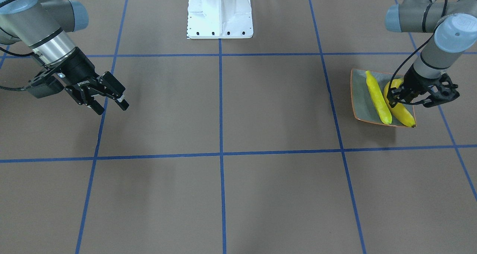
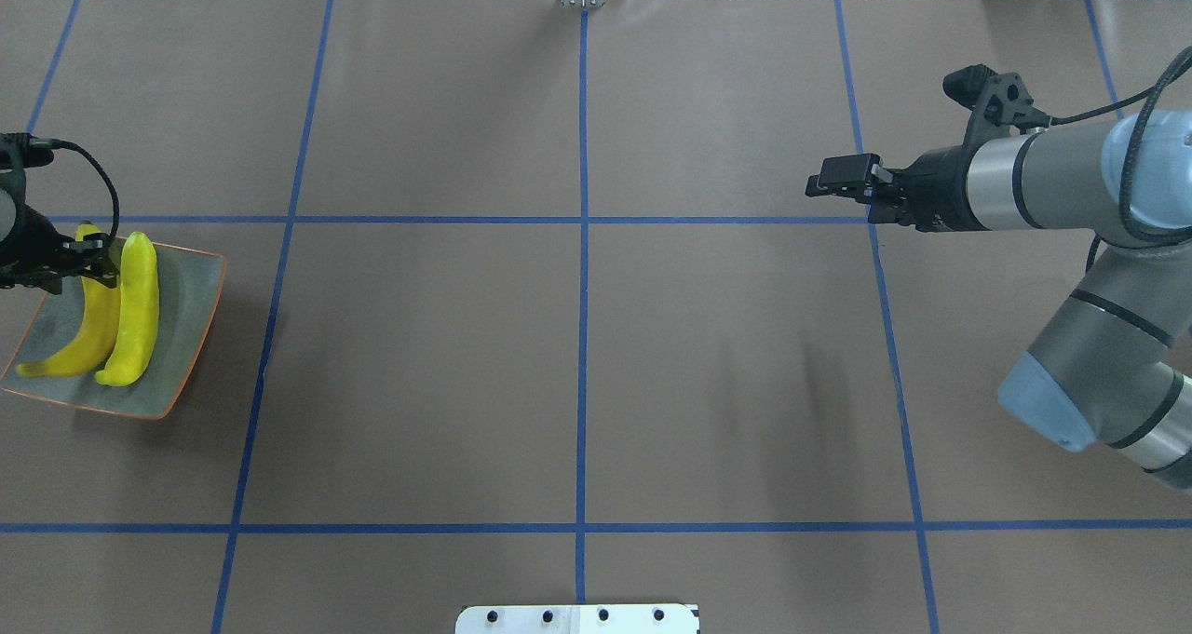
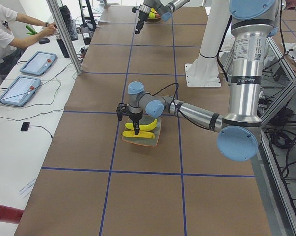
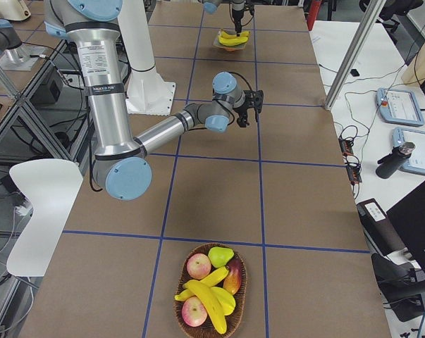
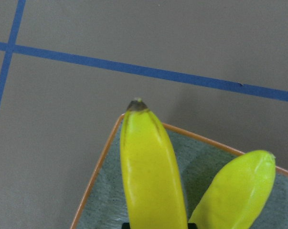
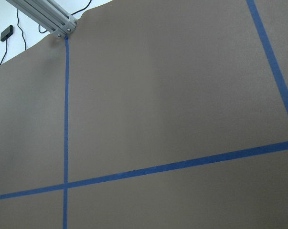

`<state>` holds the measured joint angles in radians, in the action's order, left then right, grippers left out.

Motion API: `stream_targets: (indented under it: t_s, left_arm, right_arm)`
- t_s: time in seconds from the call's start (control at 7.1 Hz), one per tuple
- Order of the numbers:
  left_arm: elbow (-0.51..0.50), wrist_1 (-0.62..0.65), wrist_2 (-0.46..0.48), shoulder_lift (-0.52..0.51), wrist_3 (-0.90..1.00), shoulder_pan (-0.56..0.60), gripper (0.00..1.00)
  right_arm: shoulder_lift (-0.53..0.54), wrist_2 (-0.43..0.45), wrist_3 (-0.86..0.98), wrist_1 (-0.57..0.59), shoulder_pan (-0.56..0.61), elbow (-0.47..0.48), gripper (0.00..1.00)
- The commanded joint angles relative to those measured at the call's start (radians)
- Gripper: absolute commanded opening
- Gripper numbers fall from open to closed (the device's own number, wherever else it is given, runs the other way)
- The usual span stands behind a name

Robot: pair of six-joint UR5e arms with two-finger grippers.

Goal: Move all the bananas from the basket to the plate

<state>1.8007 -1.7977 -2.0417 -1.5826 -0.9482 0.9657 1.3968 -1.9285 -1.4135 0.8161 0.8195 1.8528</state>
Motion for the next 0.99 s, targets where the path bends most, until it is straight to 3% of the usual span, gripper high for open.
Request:
stream_targets:
  t_s: [0.0,0.28,0.42,0.84]
  left_arm:
    - [0.015,0.0,0.002,-0.002,0.002,0.002,1.0]
    - [0.077,0.0,-0.011,0.0,0.02,0.005,1.0]
    - [0.104,0.0,-0.018,0.0,0.044,0.008,1.0]
    - [0.161,-0.012,-0.09,-0.051,0.068,0.021,1.0]
  right_arm:
    - [0.028,-0.012,0.001,-0.002,0.042,0.012,1.0]
    - [0.08,-0.027,0.008,-0.002,0.091,0.039,1.0]
    - [0.12,-0.079,0.08,-0.005,0.149,0.036,1.0]
    - [0.334,-0.229,0.435,0.006,0.393,0.011,1.0]
